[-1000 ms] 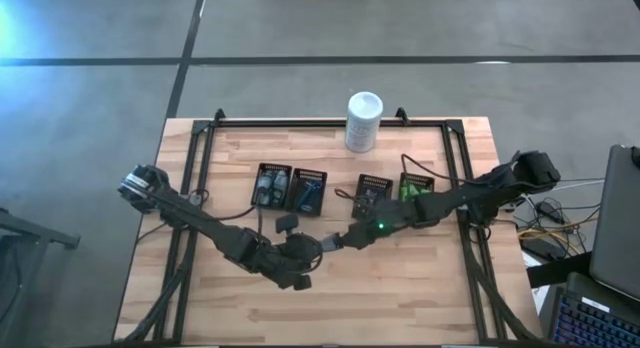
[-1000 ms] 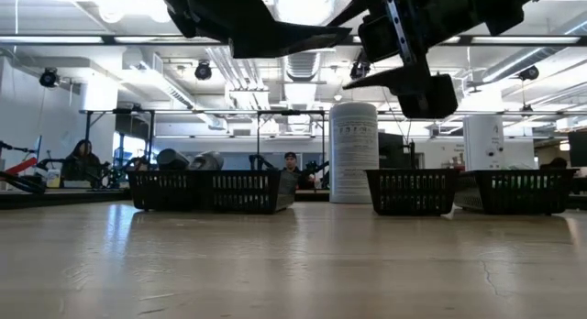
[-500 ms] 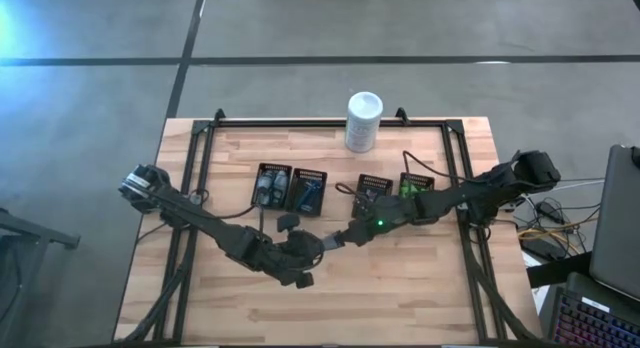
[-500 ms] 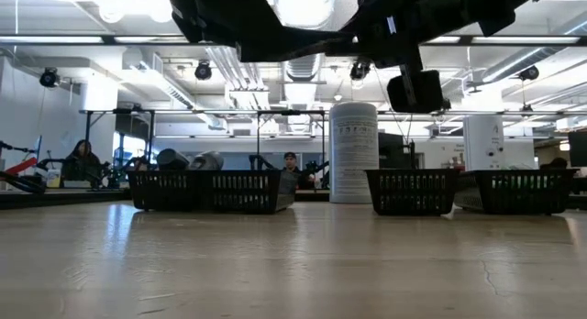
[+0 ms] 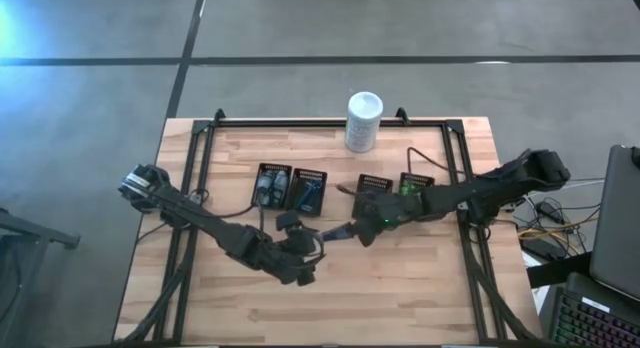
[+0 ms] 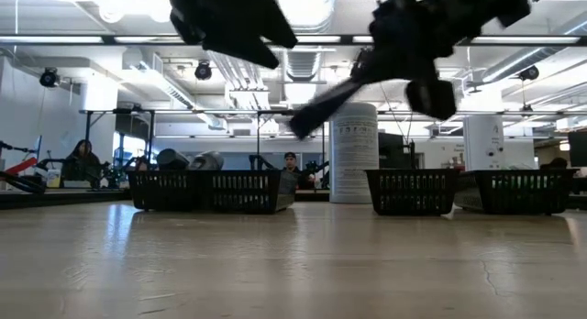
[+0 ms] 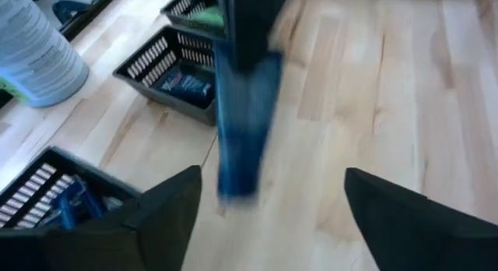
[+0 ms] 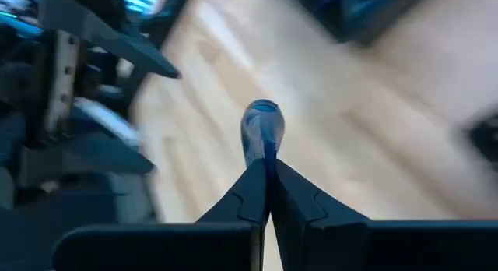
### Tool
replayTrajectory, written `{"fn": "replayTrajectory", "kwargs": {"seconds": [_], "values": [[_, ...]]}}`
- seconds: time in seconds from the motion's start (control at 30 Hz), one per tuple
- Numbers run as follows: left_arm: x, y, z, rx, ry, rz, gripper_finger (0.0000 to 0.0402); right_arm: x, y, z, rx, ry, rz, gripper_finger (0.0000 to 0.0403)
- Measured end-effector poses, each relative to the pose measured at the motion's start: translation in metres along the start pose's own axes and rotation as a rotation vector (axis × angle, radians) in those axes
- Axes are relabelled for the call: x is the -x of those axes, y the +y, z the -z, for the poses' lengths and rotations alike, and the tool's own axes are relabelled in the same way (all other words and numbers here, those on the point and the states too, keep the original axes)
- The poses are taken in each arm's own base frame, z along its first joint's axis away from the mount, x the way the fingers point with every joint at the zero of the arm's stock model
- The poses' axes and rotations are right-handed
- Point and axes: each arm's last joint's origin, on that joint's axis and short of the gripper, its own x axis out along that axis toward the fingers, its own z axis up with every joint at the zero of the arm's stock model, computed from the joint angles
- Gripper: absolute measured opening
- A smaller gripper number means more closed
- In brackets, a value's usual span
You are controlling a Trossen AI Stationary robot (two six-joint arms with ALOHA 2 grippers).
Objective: Pick & Place Travel size toiletries
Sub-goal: Put the blue shaver cream into the middle right black bin, then return to Home Position
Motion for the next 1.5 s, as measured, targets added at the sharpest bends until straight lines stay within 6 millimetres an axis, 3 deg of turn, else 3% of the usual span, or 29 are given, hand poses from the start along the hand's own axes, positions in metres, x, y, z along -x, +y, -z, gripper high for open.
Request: {"fn": "replayTrajectory", "kwargs": {"seconds": [0.27, 0.37, 0.47, 0.8, 1.0, 1.2, 1.33, 1.5], "values": [[0.001, 0.007, 0.015, -0.037, 0.113, -0.057, 0.0342, 0.079, 0.009, -0.010, 0.218, -0.180, 0.538, 0.0009], [-0.001, 0.008, 0.020, -0.028, 0.124, -0.066, 0.0339, 0.095, 0.018, -0.015, 0.292, -0.217, 0.667, 0.0011], [-0.002, 0.010, 0.023, -0.033, 0.130, -0.075, 0.0339, 0.085, 0.018, -0.016, 0.349, -0.166, 0.768, 0.0009], [-0.005, 0.014, 0.034, -0.047, 0.148, -0.103, 0.0337, -0.004, -0.004, -0.004, 0.554, -0.019, 1.160, 0.0019], [-0.005, 0.014, 0.038, -0.003, 0.176, -0.085, 0.0337, -0.035, 0.005, 0.000, 0.627, 0.130, 1.179, 0.0080], [-0.004, 0.014, 0.038, 0.046, 0.233, -0.017, 0.0337, -0.029, 0.025, 0.002, 0.641, 0.133, 1.164, 0.0150], [0.001, 0.017, 0.032, 0.037, 0.209, -0.016, 0.0337, 0.000, 0.051, 0.000, 0.664, 0.005, 1.073, 0.0179], [0.013, 0.028, 0.016, 0.122, 0.093, -0.105, 0.0337, 0.038, 0.066, -0.006, 0.645, -0.176, 1.006, 0.0195]]}}
